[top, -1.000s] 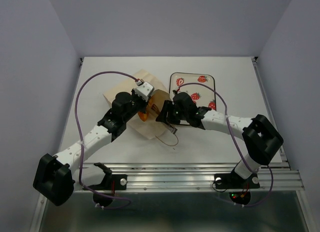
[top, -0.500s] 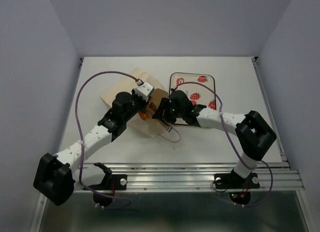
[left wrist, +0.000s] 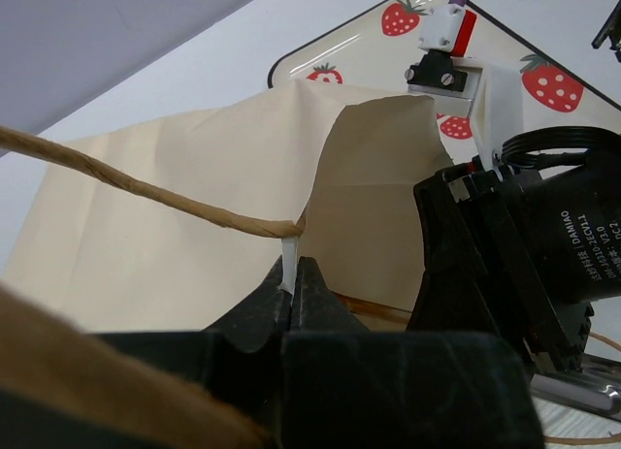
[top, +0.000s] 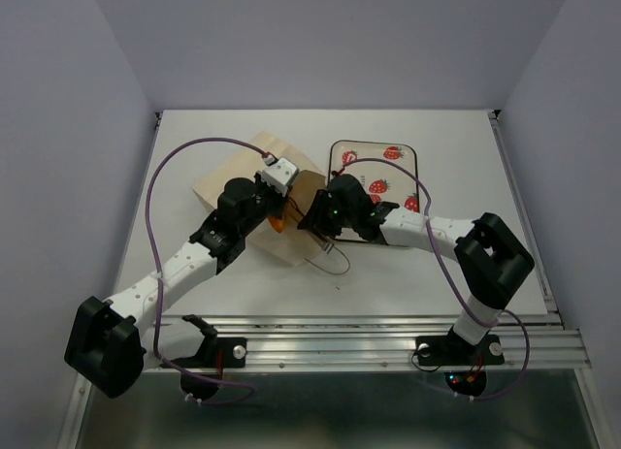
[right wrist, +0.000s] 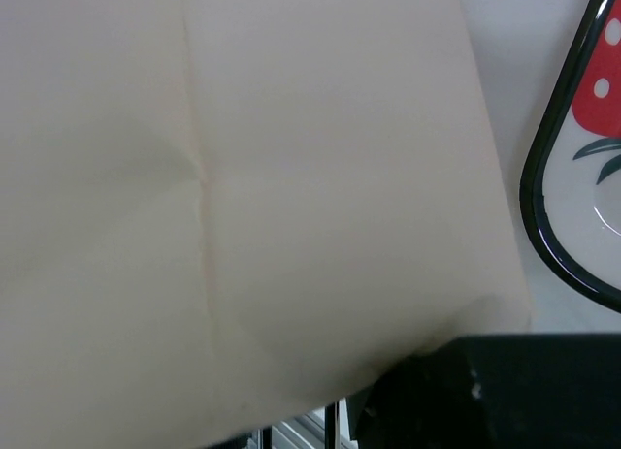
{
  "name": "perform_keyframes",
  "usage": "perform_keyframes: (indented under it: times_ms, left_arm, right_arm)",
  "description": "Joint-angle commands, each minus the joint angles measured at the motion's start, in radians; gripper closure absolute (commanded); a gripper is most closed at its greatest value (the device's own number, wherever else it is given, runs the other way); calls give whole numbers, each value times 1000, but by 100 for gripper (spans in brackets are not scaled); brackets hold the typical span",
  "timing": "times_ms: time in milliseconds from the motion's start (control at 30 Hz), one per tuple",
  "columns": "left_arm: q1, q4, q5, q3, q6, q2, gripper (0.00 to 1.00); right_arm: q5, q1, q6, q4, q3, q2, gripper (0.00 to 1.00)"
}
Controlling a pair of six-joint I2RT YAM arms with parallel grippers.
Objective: Take the fake bread out of the paper bag
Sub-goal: Take out the fake bread from the paper bag.
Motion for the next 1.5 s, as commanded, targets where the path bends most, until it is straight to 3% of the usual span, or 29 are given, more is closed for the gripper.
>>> perform_keyframes:
  times_ms: [0,167,567,1067,1467]
  left_arm:
    - [-8,90,-28,38,-14,-18,100]
    - [-8,88,-76,38,-14,-16,100]
    - [-8,87,-134,40,-16,-1,100]
    - [-9,93,-122,34,-19,-12,100]
    - [-9,96,-113,43,-24,16,100]
  right_arm:
    - [33,7,-29,79,11,-60,85]
    - [59,7,-73,74,-26,-160,99]
    - [27,7,-150,19,-92,-323,99]
    - [3,7,-226,-219,-61,-427,99]
    - [-54,7,-277,-411,-96,-629,99]
